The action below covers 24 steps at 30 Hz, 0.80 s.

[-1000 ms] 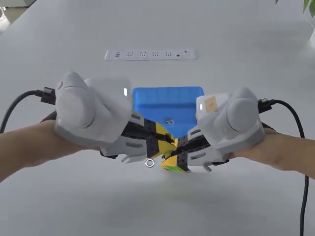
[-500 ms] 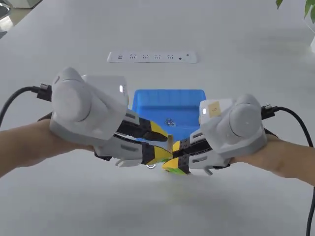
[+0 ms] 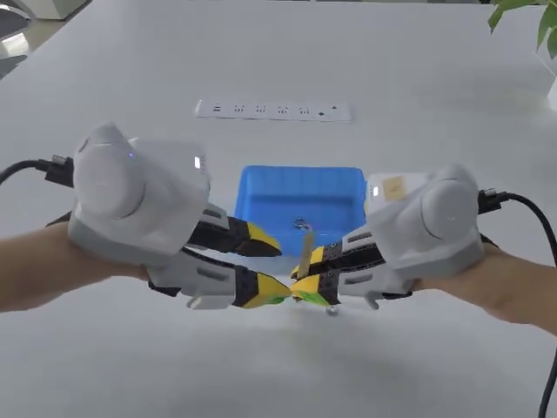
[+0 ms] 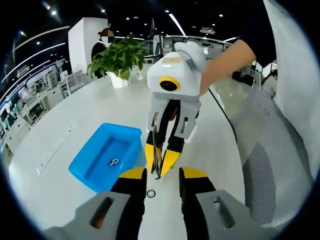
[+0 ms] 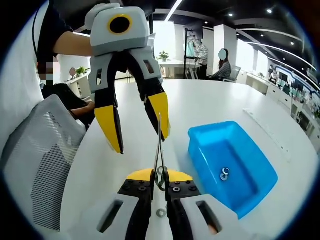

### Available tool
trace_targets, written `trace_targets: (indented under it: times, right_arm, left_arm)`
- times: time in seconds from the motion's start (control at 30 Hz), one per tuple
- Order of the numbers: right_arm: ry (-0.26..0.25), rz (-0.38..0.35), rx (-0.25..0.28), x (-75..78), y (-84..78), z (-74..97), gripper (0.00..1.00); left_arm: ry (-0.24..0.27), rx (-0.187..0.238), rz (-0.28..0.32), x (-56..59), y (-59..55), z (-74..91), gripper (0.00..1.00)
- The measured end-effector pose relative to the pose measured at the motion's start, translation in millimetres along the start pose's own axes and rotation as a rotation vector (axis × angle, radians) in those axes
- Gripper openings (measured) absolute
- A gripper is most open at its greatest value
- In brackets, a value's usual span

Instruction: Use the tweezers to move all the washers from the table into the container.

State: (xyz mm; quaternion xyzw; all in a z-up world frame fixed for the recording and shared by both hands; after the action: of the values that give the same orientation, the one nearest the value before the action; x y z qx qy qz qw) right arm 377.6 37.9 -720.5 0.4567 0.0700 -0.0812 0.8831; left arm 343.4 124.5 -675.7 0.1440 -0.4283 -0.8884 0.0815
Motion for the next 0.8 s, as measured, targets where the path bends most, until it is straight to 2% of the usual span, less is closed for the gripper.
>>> trace_targets:
  times: [0.1,0.2,0.33,0.57,0.73,0.8]
  right_arm:
    - [-0.006,-0.006,0.009,-0.9,3.7,4.3,0.09]
    - [-0.012,-0.012,0.013,-1.5,6.8,9.7,0.09]
    - [-0.017,0.000,0.011,-4.9,12.6,17.4,0.09]
    - [-0.021,0.025,0.009,-9.6,26.4,32.6,0.09]
    - [-0.011,0.009,0.045,-16.0,36.3,43.2,0.09]
    - [-0.013,0.018,0.045,-18.3,38.9,46.4,0.09]
  left_arm:
    - [0.010,0.012,0.005,4.3,0.3,5.3,0.31]
    - [0.012,0.008,0.001,7.9,-1.8,9.2,0.35]
    - [0.036,-0.012,0.007,11.9,-8.8,16.1,0.48]
    - [0.073,-0.007,0.031,21.7,-17.6,30.1,0.60]
    - [0.084,0.013,0.072,28.8,-18.4,37.5,0.63]
    - [0.095,0.021,0.113,29.6,-17.6,40.0,0.72]
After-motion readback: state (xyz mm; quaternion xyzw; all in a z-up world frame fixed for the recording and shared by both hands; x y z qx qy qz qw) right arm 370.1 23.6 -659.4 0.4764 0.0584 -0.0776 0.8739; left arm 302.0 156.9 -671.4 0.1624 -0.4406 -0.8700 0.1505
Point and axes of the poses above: the centre of the closed fingertips' face, and the gripper's own axes: z roughly backward along the fingers, x roughly to its right, y roughly out of its top, the point moved 6 cm from there along z, roughly backward along the fingers, and after that the axes turned 12 degrees about -z, right-handed, at the moved point
